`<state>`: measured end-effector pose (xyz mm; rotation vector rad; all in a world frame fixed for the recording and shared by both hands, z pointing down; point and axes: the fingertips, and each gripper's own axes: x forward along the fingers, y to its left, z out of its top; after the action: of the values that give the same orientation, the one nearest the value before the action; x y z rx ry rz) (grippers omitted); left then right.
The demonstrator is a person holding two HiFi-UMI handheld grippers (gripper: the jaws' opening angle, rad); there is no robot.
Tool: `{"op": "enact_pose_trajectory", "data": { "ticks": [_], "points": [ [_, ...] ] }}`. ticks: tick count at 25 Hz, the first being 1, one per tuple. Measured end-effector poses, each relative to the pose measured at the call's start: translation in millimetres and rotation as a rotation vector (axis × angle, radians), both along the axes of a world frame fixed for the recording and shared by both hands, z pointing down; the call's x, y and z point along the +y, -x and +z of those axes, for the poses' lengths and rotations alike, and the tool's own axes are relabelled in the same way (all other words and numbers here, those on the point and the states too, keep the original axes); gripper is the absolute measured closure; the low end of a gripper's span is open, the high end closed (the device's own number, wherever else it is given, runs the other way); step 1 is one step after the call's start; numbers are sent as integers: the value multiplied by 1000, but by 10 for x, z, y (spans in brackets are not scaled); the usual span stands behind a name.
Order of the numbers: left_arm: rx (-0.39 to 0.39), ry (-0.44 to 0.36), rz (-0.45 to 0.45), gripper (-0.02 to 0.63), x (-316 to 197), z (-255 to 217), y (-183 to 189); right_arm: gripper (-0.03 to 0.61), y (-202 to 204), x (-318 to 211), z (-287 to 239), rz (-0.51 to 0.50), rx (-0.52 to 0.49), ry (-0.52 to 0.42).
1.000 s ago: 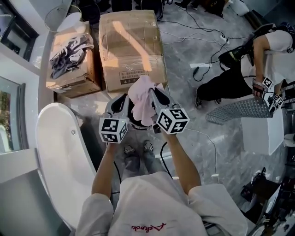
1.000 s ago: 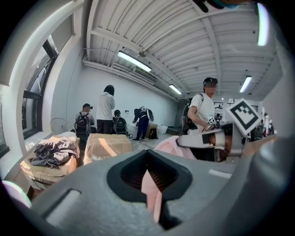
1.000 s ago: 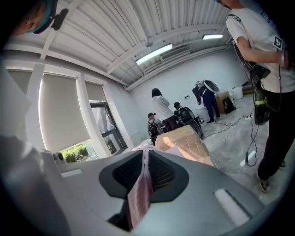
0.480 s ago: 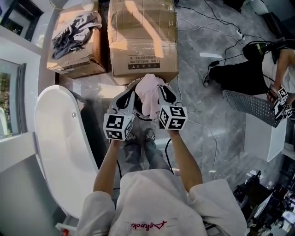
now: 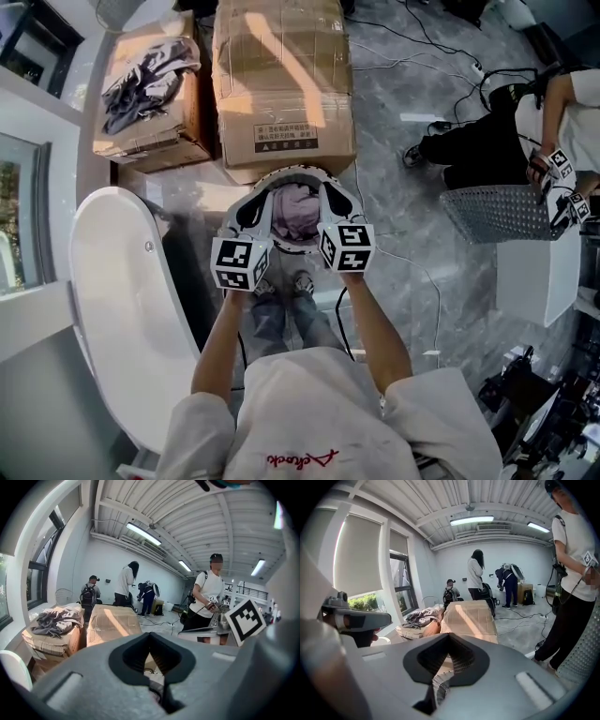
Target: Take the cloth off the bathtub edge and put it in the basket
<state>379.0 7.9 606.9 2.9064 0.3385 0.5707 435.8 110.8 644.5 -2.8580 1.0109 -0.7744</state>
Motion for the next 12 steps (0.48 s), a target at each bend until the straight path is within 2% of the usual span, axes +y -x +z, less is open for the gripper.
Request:
{"op": "enact_pose_trajectory", "data": {
  "ticks": [6,12],
  "points": [
    [19,-8,4,609,68,-89,46,574,73,33,-145,-15,35,-13],
    [58,-29,5,611,81,-378,130,572,192,25,-526,-34,104,-32]
  ]
}}
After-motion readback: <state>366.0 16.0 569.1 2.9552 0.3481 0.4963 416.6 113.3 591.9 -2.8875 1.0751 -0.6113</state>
